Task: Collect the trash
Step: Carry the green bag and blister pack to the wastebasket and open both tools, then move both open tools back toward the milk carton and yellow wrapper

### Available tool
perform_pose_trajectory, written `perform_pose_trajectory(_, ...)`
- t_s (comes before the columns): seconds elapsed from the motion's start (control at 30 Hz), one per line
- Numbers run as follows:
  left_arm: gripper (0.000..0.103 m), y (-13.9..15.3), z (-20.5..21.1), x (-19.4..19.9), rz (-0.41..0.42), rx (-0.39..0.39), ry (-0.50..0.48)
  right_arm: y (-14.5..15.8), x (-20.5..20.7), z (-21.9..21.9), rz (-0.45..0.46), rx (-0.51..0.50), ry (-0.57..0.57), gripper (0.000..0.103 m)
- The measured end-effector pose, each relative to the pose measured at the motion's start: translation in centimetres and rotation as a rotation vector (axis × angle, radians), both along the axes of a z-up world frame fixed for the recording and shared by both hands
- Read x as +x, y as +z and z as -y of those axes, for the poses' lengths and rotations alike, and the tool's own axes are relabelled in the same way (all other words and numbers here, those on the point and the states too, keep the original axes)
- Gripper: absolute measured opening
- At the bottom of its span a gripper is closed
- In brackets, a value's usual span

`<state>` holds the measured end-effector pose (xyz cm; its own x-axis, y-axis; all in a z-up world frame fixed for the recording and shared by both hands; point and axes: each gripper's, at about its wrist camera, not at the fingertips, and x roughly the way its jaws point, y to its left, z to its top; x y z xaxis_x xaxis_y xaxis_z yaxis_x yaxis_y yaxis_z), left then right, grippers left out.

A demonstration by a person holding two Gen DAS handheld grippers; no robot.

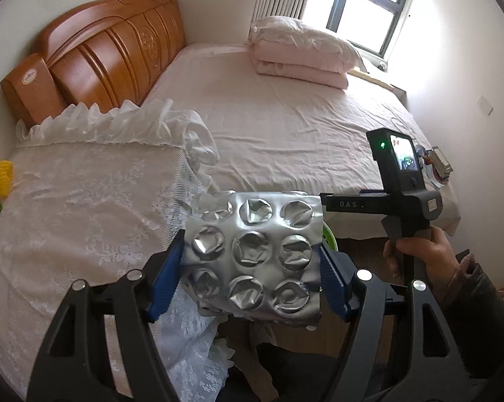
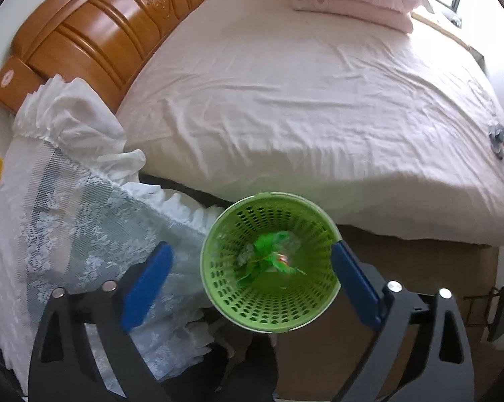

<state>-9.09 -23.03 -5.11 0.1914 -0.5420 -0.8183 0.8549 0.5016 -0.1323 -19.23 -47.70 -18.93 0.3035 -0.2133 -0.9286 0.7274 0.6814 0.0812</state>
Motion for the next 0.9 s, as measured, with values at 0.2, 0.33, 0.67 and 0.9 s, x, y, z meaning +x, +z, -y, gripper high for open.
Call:
perform_pose_trajectory(0.2,0.069,-0.9,2.7,-0.9,-0.009,0.020,-0.055,1.9,-1.8,1.5,-0.034,-0.071,-0.055,0.100)
perform_pose_trajectory(0.33,0.069,-1.7,6.1,-1.9,-0.017,0.029,-0.122,4.0,-4.6,2.7,-0.034,-0.123,-0.118,0.100)
perform_pose_trajectory(0.67,0.070,-4.6,15.0,-4.8,-0.001,0.109,-0.291,6.7,-11.5,5.4,-0.044,-0.184,-0.250,0.100)
perform_pose_trajectory(0.9,0.089,-6.3,18.4,-6.3,0.003,0.173,-0.325,5.6,-14.3,6.5,-0.049,-0.138,-0.308,0.100)
